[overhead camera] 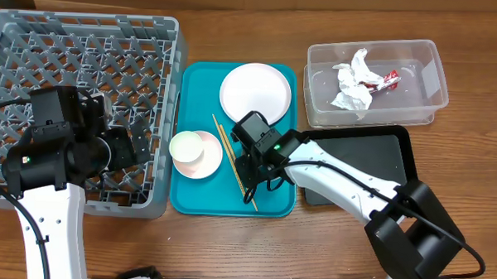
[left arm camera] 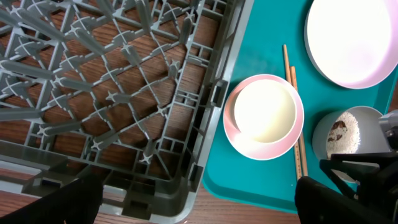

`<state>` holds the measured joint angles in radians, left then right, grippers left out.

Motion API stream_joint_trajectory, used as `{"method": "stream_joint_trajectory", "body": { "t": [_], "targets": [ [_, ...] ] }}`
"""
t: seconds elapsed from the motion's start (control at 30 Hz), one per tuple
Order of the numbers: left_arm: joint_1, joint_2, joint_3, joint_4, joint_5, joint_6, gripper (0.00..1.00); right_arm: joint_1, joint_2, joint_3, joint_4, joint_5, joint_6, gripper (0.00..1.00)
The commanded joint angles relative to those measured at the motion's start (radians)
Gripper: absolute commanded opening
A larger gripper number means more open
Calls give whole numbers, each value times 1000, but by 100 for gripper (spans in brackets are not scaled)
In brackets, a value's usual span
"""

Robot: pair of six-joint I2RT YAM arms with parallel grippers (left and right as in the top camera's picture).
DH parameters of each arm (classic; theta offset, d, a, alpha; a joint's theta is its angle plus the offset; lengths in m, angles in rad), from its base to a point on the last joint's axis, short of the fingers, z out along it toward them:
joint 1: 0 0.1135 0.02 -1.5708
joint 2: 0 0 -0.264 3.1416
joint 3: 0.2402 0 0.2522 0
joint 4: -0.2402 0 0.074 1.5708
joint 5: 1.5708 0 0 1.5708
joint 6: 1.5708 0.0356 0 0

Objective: Sort waste into correct bins and load items into the dishwasher
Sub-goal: 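Grasp the rim of the grey rice bowl with the right gripper, then tip the grey bowl over the black tray to dump the rice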

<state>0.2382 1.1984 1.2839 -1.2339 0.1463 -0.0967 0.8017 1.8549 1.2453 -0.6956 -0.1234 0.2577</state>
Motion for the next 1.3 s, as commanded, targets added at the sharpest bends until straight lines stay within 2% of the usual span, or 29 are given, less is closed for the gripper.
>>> {"method": "stream_joint_trajectory", "body": {
  "t": [0.0, 0.17, 0.63, 0.73, 0.93, 1.07, 1.27],
  "targets": [
    [3, 6, 6, 4, 12, 22, 100, 13, 8, -27, 19, 3, 4, 26],
    [3, 6, 6, 4, 12, 22, 100, 16, 9, -49, 37, 14, 5, 25],
    [3, 6, 6, 4, 12, 22, 100, 16, 9, -48, 37, 37, 8, 4],
    [3, 6, 6, 4, 12, 22, 100, 16, 9, -35, 32, 37, 8, 4],
    [3, 6, 6, 3, 12, 22, 100, 13, -15, 119, -101, 105, 39, 4],
    [3, 6, 6, 4, 11, 22, 100, -2, -56, 187, -124, 115, 40, 4],
    [3, 6, 6, 4, 11, 22, 100, -87, -158, 207, -142, 85, 148, 4]
  ]
}}
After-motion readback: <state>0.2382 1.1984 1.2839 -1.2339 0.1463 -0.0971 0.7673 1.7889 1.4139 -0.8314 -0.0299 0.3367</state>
